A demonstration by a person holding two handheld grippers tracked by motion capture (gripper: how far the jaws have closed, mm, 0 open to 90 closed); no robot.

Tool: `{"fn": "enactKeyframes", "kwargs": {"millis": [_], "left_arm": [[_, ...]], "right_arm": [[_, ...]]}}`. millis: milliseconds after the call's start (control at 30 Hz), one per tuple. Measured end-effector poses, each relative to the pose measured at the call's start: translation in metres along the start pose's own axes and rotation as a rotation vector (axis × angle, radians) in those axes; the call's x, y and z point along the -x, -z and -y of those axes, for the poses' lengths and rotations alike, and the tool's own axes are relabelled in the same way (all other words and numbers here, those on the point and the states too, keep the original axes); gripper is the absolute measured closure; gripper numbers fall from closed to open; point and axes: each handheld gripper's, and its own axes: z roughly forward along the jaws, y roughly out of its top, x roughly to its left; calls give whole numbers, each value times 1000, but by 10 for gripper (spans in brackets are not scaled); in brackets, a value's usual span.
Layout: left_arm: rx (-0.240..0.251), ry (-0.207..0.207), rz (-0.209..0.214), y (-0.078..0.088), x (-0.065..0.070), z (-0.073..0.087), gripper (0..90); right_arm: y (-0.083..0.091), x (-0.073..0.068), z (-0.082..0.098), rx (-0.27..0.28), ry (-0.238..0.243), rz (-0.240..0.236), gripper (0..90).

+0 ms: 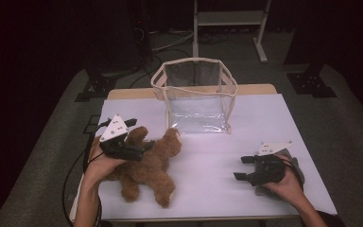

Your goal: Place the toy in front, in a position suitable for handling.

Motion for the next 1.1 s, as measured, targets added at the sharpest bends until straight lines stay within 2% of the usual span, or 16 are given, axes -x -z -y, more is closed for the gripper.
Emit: {"fn": "enactKeyframes", "kwargs": {"millis": [133,200,233,433,567,633,667,800,867,900,933,1000,1100], "left_arm": [[0,18,-9,2,-5,4,55],[-6,22,-13,3,-8,6,89],[-9,22,-29,3,-10,9,90],[-28,30,-58,4,-17,16,135],[-32,44,-64,2,-19,21,145],[-27,41,-67,2,-20,22,211],[-27,42,-71,1,-21,22,211],[-61,45,-82,-2,-21,25,242],[-67,49,-87,-4,-21,26,298],[-68,47,-86,-4,-21,26,356],[-69,40,-80,-4,-21,26,356],[-79,31,-76,-5,-21,27,411],[-103,13,-77,-7,-19,28,520]], "right_arm": [[0,0,0,-1,-2,-4,213],[-1,-1,0,-3,-1,-4,206],[-1,-1,0,-4,0,-6,205],[-3,-4,-1,1,5,-27,191],[-4,-6,-2,0,8,-33,191],[-5,-7,-2,0,12,-38,191],[-5,-7,-2,0,12,-38,191],[-6,-8,-3,2,13,-49,187],[-7,-9,-3,1,12,-53,187],[-9,-11,-5,5,14,-63,187],[-9,-11,-5,5,14,-63,187],[-11,-14,-7,10,19,-72,187],[-16,-22,-13,4,39,-101,187]]}}
